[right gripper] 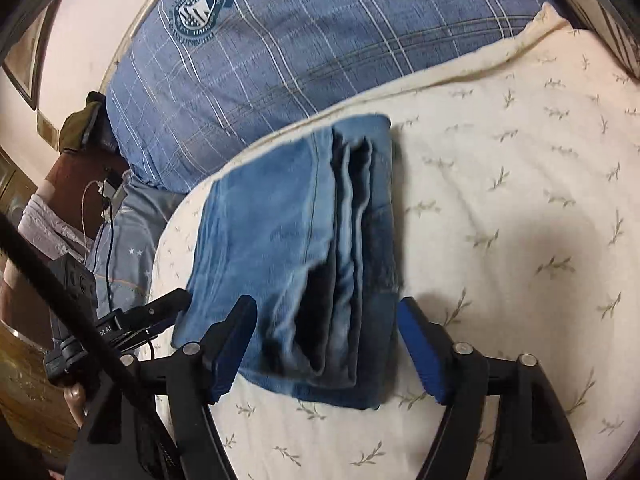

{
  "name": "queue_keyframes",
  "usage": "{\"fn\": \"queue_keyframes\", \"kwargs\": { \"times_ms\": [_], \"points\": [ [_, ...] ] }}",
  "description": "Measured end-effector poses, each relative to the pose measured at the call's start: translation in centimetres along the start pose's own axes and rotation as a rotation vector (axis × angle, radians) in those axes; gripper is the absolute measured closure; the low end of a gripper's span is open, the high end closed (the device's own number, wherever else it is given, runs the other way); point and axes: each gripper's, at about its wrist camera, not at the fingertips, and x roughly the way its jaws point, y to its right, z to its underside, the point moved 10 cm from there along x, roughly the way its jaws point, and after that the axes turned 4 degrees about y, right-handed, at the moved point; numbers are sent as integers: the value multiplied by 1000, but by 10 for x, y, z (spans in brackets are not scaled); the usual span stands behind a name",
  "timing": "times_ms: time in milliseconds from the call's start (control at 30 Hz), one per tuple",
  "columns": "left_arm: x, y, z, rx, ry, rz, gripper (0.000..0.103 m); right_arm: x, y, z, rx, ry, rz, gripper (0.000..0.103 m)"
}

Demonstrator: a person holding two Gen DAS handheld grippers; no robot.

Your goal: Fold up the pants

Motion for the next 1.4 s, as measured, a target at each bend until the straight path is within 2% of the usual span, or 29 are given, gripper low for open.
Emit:
{"fn": "queue_keyframes", "kwargs": {
  "times_ms": [33, 167, 233, 267, 367, 400, 467, 500, 533, 567, 633, 700, 767, 800, 833, 867, 933, 1033, 1067, 1100, 1167, 1200, 1233, 1333, 1400],
  "points": [
    [1, 0, -2, 10, 10, -2, 49, 2, -1, 2, -16, -6, 4, 48],
    [5, 5, -2, 32, 43, -1, 72, 1, -3, 3, -44, 1, 14, 63],
    [2, 10, 2, 57, 58, 7, 82, -1, -2, 3, -57, -1, 25, 75],
    [1, 11, 2, 64, 65, 10, 86, -2, -2, 3, -63, -8, 26, 77],
    [0, 12, 1, 75, 62, 9, 86, -4, -3, 2, -69, -14, 31, 78],
    [2, 10, 1, 79, 56, 0, 86, -3, -3, 1, -64, -12, 25, 75],
    [5, 6, -2, 75, 40, -12, 77, -2, -2, -1, -33, -8, -11, 66],
    [7, 5, -4, 53, 32, -14, 73, -2, -2, -5, -17, -7, -28, 52],
    [8, 3, -8, 37, 35, -15, 66, -4, -4, -9, -7, 3, -48, 33],
    [9, 1, -12, 29, 45, -26, 61, -6, -7, -15, -4, 23, -68, 27],
    [13, 0, -22, 32, 67, -55, 61, -10, -11, -30, -25, 71, -60, 26],
    [25, 6, -27, 34, 49, -30, 65, -3, -9, -38, -42, 64, -29, 26],
    [32, 10, -27, 31, 46, -23, 73, 13, -1, -40, -28, 34, -5, 43],
    [32, 14, -27, 50, 58, -26, 75, 19, 2, -38, -20, 12, -1, 65],
    [32, 16, -27, 69, 66, -31, 81, 22, 5, -37, -21, 3, 21, 74],
    [32, 18, -28, 89, 78, -33, 87, 21, 7, -37, -34, 10, 45, 76],
    [28, 23, -28, 126, 95, -34, 92, 15, 3, -37, -54, 11, 52, 91],
    [32, 22, -25, 143, 89, -48, 91, 12, 0, -34, -109, 2, 86, 92],
    [33, 21, -24, 149, 85, -55, 87, 15, 1, -32, -99, -5, 81, 91],
    [33, 19, -24, 143, 81, -61, 85, 18, 3, -32, -83, -7, 66, 88],
    [29, 14, -25, 104, 71, -54, 73, 17, 6, -32, -55, -5, 49, 74],
    [24, 12, -25, 95, 74, -51, 72, 13, 7, -31, -33, -10, 43, 54],
    [17, 10, -24, 94, 78, -54, 71, 9, 7, -28, -16, -6, 30, 38],
    [-9, 4, -18, 95, 102, -46, 59, -16, 2, -17, -13, 42, 13, 31],
    [-25, -4, -7, 95, 126, -70, 58, -31, -5, -2, -31, 70, -5, 29]
  ]
}}
